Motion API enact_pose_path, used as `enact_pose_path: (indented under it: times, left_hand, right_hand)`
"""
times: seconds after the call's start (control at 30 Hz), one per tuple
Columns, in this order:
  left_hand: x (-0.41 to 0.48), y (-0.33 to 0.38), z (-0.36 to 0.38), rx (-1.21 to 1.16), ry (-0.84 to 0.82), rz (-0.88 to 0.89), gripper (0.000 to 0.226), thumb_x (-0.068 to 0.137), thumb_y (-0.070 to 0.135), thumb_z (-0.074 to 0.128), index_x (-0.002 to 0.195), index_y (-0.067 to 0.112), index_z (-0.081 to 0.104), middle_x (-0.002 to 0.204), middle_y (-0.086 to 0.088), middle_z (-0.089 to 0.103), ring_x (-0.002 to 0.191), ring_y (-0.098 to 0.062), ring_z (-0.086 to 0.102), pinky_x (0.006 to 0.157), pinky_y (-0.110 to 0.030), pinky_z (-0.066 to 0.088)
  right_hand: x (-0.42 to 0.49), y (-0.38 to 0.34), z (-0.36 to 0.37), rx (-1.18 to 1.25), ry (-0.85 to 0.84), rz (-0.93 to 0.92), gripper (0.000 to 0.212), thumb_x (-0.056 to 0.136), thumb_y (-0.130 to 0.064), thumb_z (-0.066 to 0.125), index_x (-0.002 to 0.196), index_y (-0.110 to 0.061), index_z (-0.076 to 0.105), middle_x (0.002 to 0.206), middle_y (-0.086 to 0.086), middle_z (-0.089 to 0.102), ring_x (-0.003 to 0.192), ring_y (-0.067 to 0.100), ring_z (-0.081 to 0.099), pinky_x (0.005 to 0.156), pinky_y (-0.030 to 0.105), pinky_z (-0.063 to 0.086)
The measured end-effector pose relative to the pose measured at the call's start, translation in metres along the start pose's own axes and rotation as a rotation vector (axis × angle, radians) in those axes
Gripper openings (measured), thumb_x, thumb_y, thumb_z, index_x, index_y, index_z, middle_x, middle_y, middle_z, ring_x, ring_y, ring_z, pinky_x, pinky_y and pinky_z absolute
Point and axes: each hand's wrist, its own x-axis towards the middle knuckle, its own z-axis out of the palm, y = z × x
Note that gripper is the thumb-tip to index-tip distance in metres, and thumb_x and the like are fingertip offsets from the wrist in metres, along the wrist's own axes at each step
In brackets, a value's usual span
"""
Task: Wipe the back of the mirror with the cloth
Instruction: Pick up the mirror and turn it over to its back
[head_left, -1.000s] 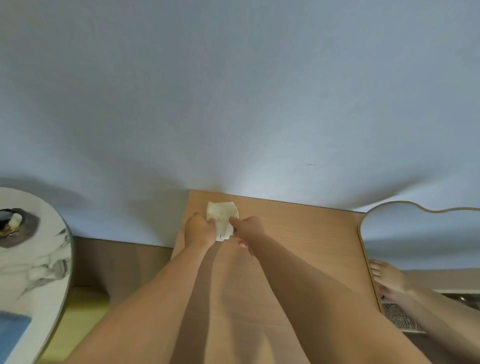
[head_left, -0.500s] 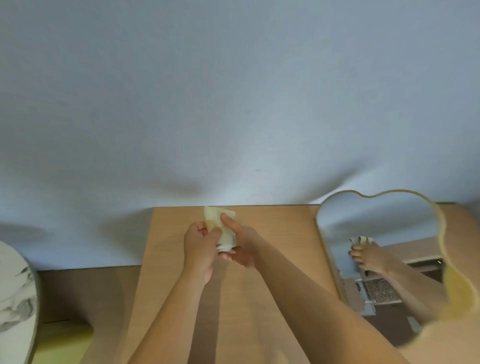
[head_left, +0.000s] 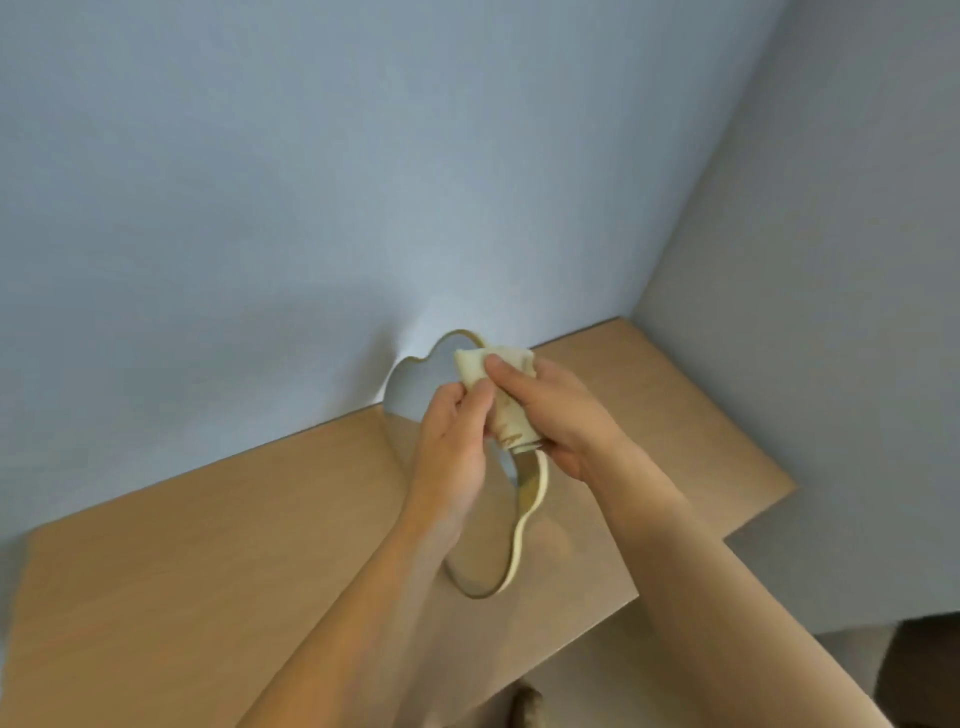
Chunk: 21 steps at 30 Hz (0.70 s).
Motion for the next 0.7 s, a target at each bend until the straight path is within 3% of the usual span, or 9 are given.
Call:
enact_pose_path:
  times: [0.07,0.13,0.2,0.27,0.3,0.37,0.5,0.6,0.7]
  left_hand:
    - [0.004,-0.008,0.035,0.053,0.006,0.012,0.028,0.089,0.040,0.052,0.081,0.019,0.068,0.082,0.001,0.066,0.074,-0.009,0.059,0.078,-0.031,0.049]
    - [0.018,-0.019,0.059,0.146,0.058,0.054,0.031,0.090,0.035,0.049,0.072,0.029,0.073,0.076,0.017,0.067,0.072,-0.001,0.059,0.075,-0.030,0.044]
    - [0.040,-0.036,0.074,0.352,0.156,0.119,0.026,0.096,0.029,0.050,0.097,0.028,0.077,0.097,0.030,0.067,0.092,0.008,0.064,0.084,-0.027,0.046]
    - [0.065,-0.052,0.079,0.634,0.228,0.033,0.056,0.101,0.024,0.057,0.153,0.005,0.046,0.154,0.001,0.048,0.141,-0.020,0.051,0.117,-0.042,0.042]
    - [0.075,-0.060,0.083,0.709,0.258,-0.042,0.077,0.101,0.024,0.060,0.164,0.000,0.023,0.169,-0.013,0.030,0.154,-0.032,0.036,0.125,-0.048,0.034]
    - [0.089,-0.073,0.091,0.759,0.271,-0.109,0.095,0.099,0.021,0.065,0.167,0.000,0.001,0.178,-0.018,0.009,0.164,-0.035,0.016,0.131,-0.049,0.025]
    - [0.108,-0.092,0.091,0.733,0.325,-0.141,0.089,0.094,-0.002,0.058,0.167,0.001,0.007,0.176,-0.012,0.019,0.161,-0.031,0.025,0.127,-0.043,0.034]
    - [0.117,-0.094,0.093,0.637,0.399,-0.197,0.063,0.086,-0.015,0.054,0.144,0.005,0.042,0.150,-0.013,0.045,0.133,-0.035,0.052,0.102,-0.037,0.050]
    - [0.121,-0.097,0.091,0.605,0.403,-0.195,0.063,0.085,-0.017,0.054,0.143,0.007,0.043,0.147,-0.012,0.047,0.127,-0.033,0.054,0.097,-0.035,0.049]
  right_hand:
    - [-0.002,0.000,-0.042,0.027,0.058,-0.063,0.028,0.097,-0.031,0.069,0.112,-0.008,0.072,0.105,0.017,0.079,0.093,0.029,0.077,0.083,0.043,0.062]
    - [0.001,0.005,-0.078,0.040,0.119,-0.093,0.025,0.097,-0.029,0.069,0.114,-0.011,0.071,0.107,0.012,0.080,0.098,0.025,0.077,0.087,0.042,0.062]
    - [0.007,0.016,-0.105,0.045,0.166,-0.080,0.026,0.097,-0.029,0.069,0.116,-0.011,0.069,0.108,0.010,0.079,0.101,0.025,0.077,0.089,0.043,0.062]
    - [0.013,0.031,-0.117,0.017,0.205,-0.043,0.031,0.096,-0.032,0.069,0.119,-0.011,0.067,0.109,0.011,0.078,0.100,0.026,0.076,0.089,0.046,0.063]
    - [0.015,0.040,-0.122,0.009,0.219,-0.021,0.032,0.096,-0.033,0.069,0.119,-0.010,0.066,0.109,0.011,0.077,0.099,0.026,0.076,0.088,0.048,0.063]
    - [0.019,0.057,-0.130,0.029,0.239,0.014,0.028,0.097,-0.032,0.069,0.115,-0.011,0.066,0.108,0.011,0.077,0.095,0.024,0.077,0.085,0.048,0.064]
    - [0.025,0.080,-0.128,0.027,0.239,0.072,0.020,0.097,-0.032,0.069,0.108,-0.017,0.064,0.102,0.008,0.077,0.082,0.016,0.078,0.067,0.035,0.066]
    - [0.030,0.088,-0.124,0.021,0.241,0.092,0.021,0.096,-0.033,0.070,0.107,-0.016,0.064,0.100,0.007,0.077,0.081,0.015,0.078,0.068,0.035,0.066]
    - [0.033,0.089,-0.117,0.017,0.249,0.100,0.020,0.095,-0.033,0.070,0.105,-0.016,0.064,0.099,0.007,0.077,0.083,0.017,0.077,0.068,0.035,0.066]
